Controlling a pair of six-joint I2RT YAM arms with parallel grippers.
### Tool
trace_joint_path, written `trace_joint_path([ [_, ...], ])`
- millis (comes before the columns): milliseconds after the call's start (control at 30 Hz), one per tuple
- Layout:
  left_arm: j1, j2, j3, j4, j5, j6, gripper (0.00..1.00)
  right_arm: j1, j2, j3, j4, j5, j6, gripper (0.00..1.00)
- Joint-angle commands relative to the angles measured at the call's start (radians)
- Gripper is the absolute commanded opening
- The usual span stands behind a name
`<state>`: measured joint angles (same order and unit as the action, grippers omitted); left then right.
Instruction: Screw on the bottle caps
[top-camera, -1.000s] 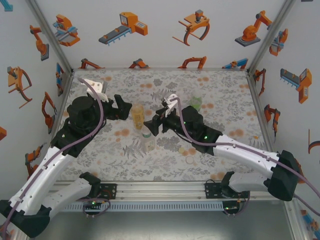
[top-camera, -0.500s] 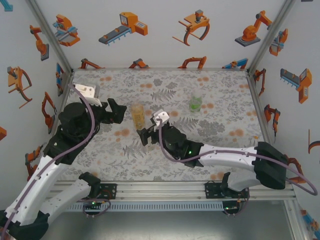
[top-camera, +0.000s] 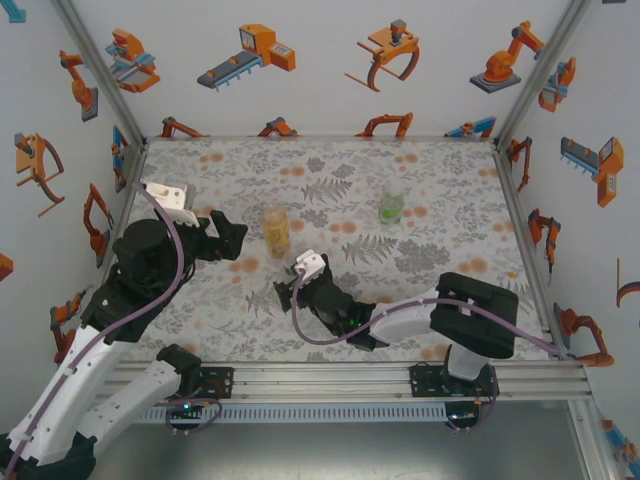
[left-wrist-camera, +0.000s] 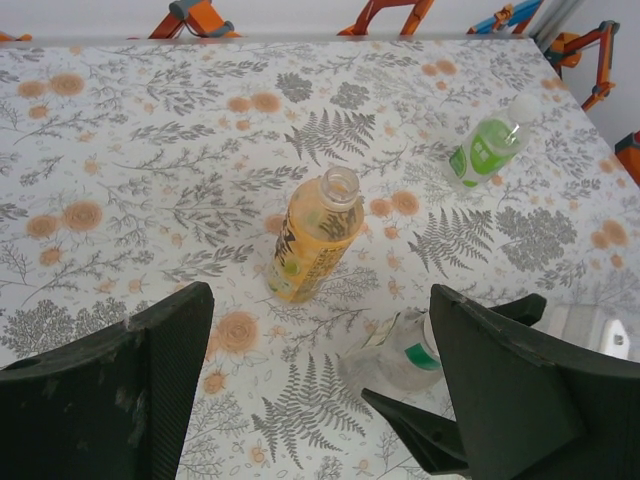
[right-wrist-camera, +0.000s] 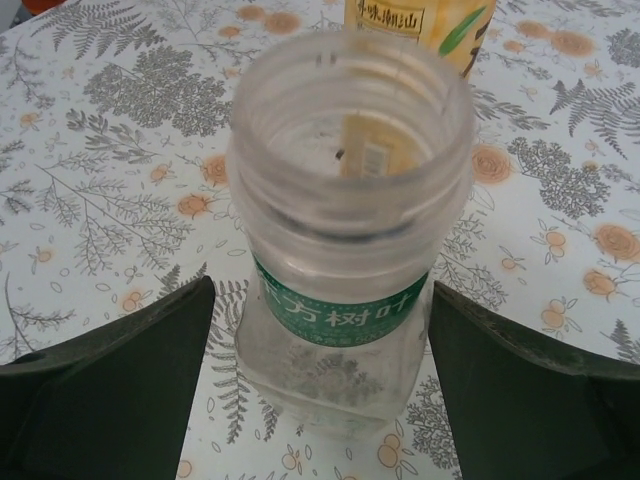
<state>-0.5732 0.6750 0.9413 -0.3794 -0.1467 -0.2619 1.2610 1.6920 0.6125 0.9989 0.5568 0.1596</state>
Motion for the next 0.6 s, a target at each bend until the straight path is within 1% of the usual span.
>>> trace_joint_path([
  [0,0.007,-0.013,-0.005,-0.005,-0.009,-0.017,0.81,0.005,0.060,-0.015,0.199,0.035,-0.012,0.75],
  [233,0.007,-0.014,0.007,-0.027,-0.002,-0.011,0.81,0.006,0.141,-0.020,0.282,0.053,-0.024,0.69],
  [333,0.007,-0.011,0.009,-0.024,0.003,-0.007,0.81,0.005,0.146,-0.023,0.284,0.053,-0.024,0.65],
  [500,0.007,0.000,0.011,-0.020,0.011,-0.006,0.81,0.006,0.140,-0.030,0.284,0.051,-0.028,0.54],
  [567,0.007,0.004,0.011,-0.016,0.014,-0.006,0.81,0.005,0.131,-0.032,0.284,0.045,-0.035,0.51],
])
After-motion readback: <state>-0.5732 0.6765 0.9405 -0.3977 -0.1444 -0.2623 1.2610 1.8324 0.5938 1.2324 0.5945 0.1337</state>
